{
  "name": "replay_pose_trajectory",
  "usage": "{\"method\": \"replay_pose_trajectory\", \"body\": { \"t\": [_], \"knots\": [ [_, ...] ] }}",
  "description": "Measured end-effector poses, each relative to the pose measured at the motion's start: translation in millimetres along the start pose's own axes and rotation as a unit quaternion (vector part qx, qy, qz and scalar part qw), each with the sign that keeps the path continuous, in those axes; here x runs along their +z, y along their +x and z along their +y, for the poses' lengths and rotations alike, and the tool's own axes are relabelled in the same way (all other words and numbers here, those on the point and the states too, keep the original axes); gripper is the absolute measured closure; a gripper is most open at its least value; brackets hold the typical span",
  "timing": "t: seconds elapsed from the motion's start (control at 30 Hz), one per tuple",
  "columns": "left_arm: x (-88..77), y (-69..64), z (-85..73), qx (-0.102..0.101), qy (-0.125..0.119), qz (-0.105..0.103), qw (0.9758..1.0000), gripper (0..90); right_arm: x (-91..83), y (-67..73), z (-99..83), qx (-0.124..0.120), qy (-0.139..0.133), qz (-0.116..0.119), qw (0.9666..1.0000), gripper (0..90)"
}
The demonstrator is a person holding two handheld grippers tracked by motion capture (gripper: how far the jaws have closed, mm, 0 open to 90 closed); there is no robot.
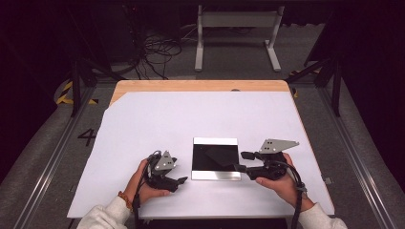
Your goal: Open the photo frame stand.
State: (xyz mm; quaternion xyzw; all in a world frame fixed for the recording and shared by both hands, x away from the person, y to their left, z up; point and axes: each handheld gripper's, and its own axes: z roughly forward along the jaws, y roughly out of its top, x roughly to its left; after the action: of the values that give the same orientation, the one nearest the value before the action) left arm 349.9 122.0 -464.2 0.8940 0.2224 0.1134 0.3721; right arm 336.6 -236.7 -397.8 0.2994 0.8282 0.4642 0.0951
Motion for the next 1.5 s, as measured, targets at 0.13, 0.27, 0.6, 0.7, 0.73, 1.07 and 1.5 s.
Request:
{"method": "replay_pose_trajectory", "body": {
  "t": [0.13, 0.27, 0.6, 0.7, 0.73, 1.07, 1.5],
  "knots": [
    [1.2, -0.5, 0.2, 0.0, 0.002, 0.0, 1.0, 23.4, -0.5, -1.2, 1.0, 0.012, -0.006, -0.006, 0.9999, 45.5],
    [2.2, -0.8, 0.3, 0.001, 0.005, 0.0, 1.0, 23.3, 1.2, -3.0, 1.0, 0.03, -0.011, -0.01, 0.9995, 44.6],
    [2.8, -0.9, 0.3, 0.002, 0.004, -0.001, 1.0, 23.1, 16.2, -6.8, -2.9, 0.079, 0.011, 0.004, 0.9968, 39.1],
    [3.1, -1.4, 0.5, 0.003, 0.005, -0.002, 1.0, 23.0, 19.2, -7.2, -4.2, 0.084, 0.016, 0.008, 0.9963, 37.2],
    [3.2, -1.6, 0.6, 0.002, 0.006, -0.001, 1.0, 23.0, 20.9, -7.4, -4.3, 0.09, 0.019, 0.011, 0.9957, 37.2],
    [4.5, -2.1, 1.5, 0.002, 0.005, -0.004, 1.0, 22.6, 30.7, -8.8, -3.6, 0.115, 0.027, 0.041, 0.9922, 41.2],
    [7.1, -3.6, 4.3, 0.008, 0.005, -0.006, 0.9999, 22.3, 23.8, -16.4, -4.0, 0.155, 0.009, 0.047, 0.9868, 42.7]
  ]
}}
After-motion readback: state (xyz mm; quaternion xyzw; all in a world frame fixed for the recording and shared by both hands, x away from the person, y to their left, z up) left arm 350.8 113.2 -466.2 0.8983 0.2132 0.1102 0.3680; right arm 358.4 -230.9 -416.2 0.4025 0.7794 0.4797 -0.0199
